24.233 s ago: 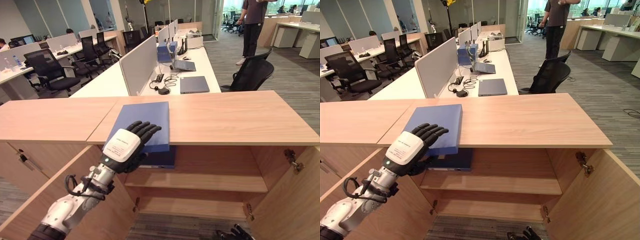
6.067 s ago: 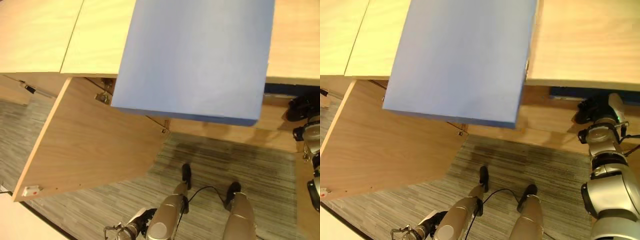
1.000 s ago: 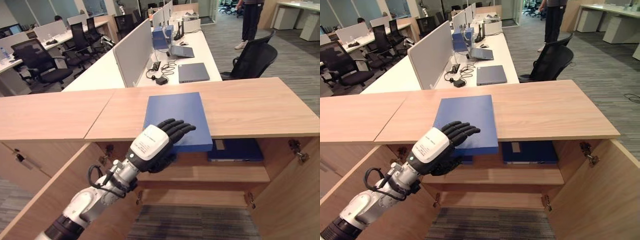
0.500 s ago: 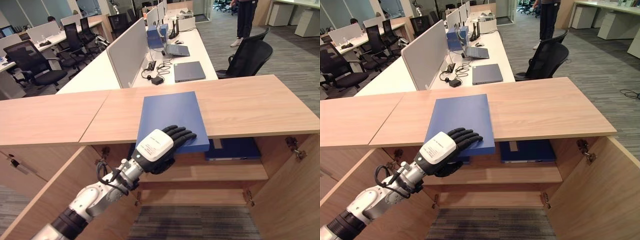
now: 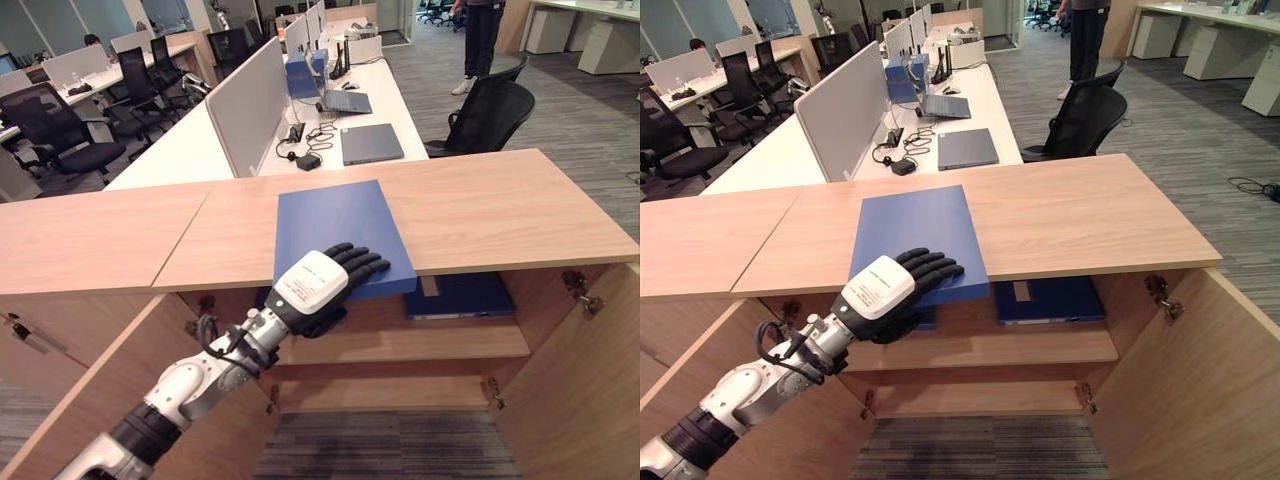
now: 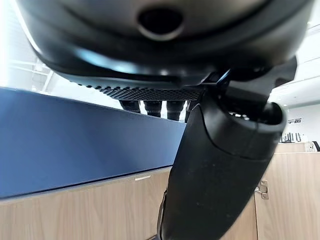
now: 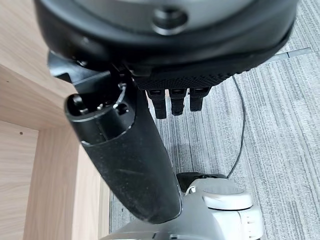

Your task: Put the empty folder in the office cabinet

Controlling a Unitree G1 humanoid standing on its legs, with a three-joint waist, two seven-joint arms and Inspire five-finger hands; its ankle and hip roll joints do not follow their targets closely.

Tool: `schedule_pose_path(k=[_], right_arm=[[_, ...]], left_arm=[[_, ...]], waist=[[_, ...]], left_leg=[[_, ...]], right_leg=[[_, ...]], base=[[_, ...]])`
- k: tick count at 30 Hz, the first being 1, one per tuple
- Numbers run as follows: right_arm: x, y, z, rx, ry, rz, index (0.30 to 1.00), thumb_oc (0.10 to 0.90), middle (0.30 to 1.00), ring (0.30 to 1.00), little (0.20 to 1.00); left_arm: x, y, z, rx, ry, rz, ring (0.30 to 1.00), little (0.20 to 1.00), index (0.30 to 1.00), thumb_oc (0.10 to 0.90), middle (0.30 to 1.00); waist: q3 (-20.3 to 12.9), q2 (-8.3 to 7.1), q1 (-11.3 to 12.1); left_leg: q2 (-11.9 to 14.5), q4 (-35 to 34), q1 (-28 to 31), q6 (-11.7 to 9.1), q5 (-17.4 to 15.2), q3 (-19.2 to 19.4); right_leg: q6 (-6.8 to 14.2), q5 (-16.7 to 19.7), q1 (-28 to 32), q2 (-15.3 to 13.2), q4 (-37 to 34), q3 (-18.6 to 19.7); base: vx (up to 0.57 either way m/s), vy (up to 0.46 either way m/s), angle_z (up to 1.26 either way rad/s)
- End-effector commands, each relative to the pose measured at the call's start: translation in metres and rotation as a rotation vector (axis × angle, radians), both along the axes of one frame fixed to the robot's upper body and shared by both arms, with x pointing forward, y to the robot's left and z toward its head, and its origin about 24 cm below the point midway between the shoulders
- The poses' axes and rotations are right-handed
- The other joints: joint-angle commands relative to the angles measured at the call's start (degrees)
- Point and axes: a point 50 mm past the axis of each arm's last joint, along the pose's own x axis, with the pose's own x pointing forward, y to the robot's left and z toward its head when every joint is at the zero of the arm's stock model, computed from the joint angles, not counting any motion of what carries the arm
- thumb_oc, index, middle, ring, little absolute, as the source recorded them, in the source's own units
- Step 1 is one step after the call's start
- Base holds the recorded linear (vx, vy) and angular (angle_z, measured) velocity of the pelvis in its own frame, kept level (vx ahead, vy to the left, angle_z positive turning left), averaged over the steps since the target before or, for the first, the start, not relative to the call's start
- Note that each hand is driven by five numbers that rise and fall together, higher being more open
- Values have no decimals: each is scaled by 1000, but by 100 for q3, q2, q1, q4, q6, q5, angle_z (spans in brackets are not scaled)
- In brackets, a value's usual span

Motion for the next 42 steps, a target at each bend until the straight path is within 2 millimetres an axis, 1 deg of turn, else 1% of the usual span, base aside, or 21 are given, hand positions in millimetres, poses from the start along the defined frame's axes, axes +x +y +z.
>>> schedule_pose_path(k=[1, 5, 14, 15, 16, 17, 18, 24, 28, 37, 40, 41, 42], right_arm=[[23, -5, 3, -15, -84, -29, 900, 800, 900, 900, 900], [19, -1, 2, -2, -74, -27, 900, 800, 900, 900, 900], [21, 1, 1, 3, -73, -16, 900, 800, 900, 900, 900], [22, 1, 1, 4, -77, -15, 900, 800, 900, 900, 900], [23, 1, 2, 2, -78, -14, 900, 800, 900, 900, 900], [23, 1, 2, 2, -78, -14, 900, 800, 900, 900, 900], [26, 1, 2, 1, -84, -15, 900, 800, 900, 900, 900], [30, 2, 2, 5, -102, -6, 900, 800, 900, 900, 900], [30, 2, 2, 5, -102, -9, 900, 800, 900, 900, 900], [29, 3, 2, 17, -108, -46, 900, 800, 900, 900, 900], [30, 4, 2, 23, -117, -48, 900, 800, 900, 900, 900], [30, 4, 2, 23, -117, -48, 900, 800, 900, 900, 900], [30, 4, 1, 22, -111, -49, 900, 800, 900, 900, 900]], left_arm=[[30, 3, 52, -63, -241, 58, 900, 900, 900, 800, 900], [29, 4, 55, -93, -268, 81, 900, 900, 900, 800, 900], [29, 5, 56, -131, -286, 116, 900, 900, 900, 800, 900], [29, 4, 56, -139, -290, 120, 796, 796, 796, 731, 796], [28, 3, 56, -145, -290, 118, 542, 542, 542, 562, 542], [28, 3, 56, -145, -290, 119, 436, 436, 436, 491, 436], [28, 3, 55, -158, -285, 121, 300, 300, 300, 400, 300], [24, 1, 58, -181, -288, 111, 300, 300, 300, 400, 300], [23, 1, 59, -199, -288, 108, 300, 300, 300, 400, 300], [19, 1, 69, -251, -314, 97, 300, 300, 300, 400, 300], [16, 1, 78, -315, -328, 79, 300, 300, 300, 400, 300], [15, 2, 79, -316, -326, 80, 300, 300, 300, 400, 300], [12, 1, 86, -384, -325, 56, 300, 300, 300, 400, 300]], waist=[[39, -325, 50], [49, -377, 84], [47, -436, 145], [47, -449, 159], [46, -452, 166], [46, -450, 165], [48, -457, 184], [43, -461, 217], [36, -468, 216], [19, -449, 222], [3, -442, 227], [3, -440, 224], [-5, -437, 234]], left_leg=[[32, -5, 566, -224, -787, -105], [28, -5, 550, -217, -788, -118], [32, -5, 546, -204, -788, -149], [34, -5, 544, -200, -789, -159], [29, -5, 543, -199, -789, -163], [29, -5, 542, -199, -789, -164], [32, -5, 540, -196, -789, -170], [38, -5, 529, -189, -778, -178], [40, -5, 534, -187, -782, -192], [45, -5, 538, -186, -776, -192], [39, -5, 544, -189, -778, -191], [40, -5, 544, -189, -778, -190], [35, -5, 540, -190, -773, -189]], right_leg=[[152, -481, -497, -163, 638, 203], [153, -473, -500, -164, 637, 180], [138, -484, -490, -168, 657, 158], [134, -493, -489, -164, 666, 150], [132, -496, -489, -163, 666, 144], [132, -496, -488, -163, 665, 143], [127, -499, -490, -161, 667, 140], [112, -517, -499, -155, 677, 133], [107, -524, -497, -152, 687, 140], [98, -540, -503, -142, 721, 133], [93, -534, -503, -135, 720, 129], [92, -533, -503, -134, 719, 131], [91, -530, -496, -134, 714, 126]], base=[[-48, 2, -1], [0, 0, 0], [0, 0, 0], [0, 0, 0], [0, 0, 0], [0, 0, 0], [0, 0, 0], [0, 0, 0], [0, 0, 0], [-3, 0, 1], [0, 0, 0], [0, 0, 0], [0, 0, 0]])
